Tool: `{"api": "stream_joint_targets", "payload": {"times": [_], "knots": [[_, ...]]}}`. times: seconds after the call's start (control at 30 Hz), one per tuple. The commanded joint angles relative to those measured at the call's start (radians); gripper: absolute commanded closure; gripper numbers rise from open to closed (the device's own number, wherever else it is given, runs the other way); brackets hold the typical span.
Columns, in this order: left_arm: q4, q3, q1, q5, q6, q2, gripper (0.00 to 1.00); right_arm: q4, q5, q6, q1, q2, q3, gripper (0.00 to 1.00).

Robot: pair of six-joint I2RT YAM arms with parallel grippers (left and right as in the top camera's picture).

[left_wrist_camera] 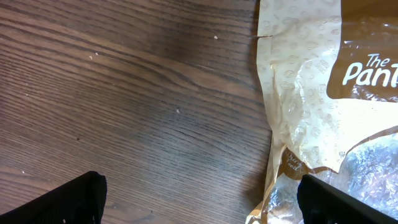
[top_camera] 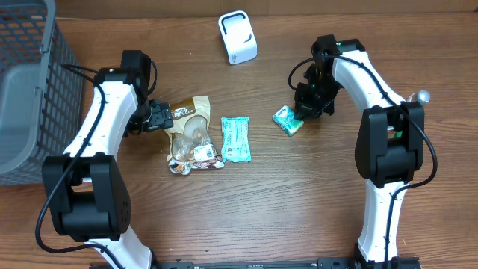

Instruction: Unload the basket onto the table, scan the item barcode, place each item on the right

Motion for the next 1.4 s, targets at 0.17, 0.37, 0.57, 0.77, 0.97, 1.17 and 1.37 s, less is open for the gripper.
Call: {"api": "stream_joint_targets", "payload": {"times": [0.17,0.37,0.57,0.77,0.97,1.17,1.37], "knots": [[0.001,0.014,0.003,-0.01,0.019,0.007,0.0,0.04,-0.038,0.001,0.006,0.011,-0.001,0.91],[0.001,0.015,0.003,-0.01,0.019,0.007,0.0,0.161,-0.038,0.001,-0.014,0.011,-0.001,0.91],[0.001,0.015,0.003,-0.01,0.019,0.007,0.0,0.201,-0.035,0.001,-0.033,0.011,-0.001,0.92],[0.001,0.014,0.003,-0.01,0.019,0.007,0.0,0.132,0.07,0.001,-0.031,0.012,-0.001,0.92],[0.001,0.014,0.003,-0.01,0.019,0.007,0.01,0.084,0.075,0.001,-0.03,0.016,-0.002,0.92],[0.001,0.015,0.003,-0.01,0.019,0.007,0.01,0.079,0.084,0.001,-0.03,0.016,-0.002,0.92],[0.001,0.015,0.003,-0.01,0.019,0.007,0.01,0.075,0.119,0.008,-0.03,0.016,-0.002,0.92]]}}
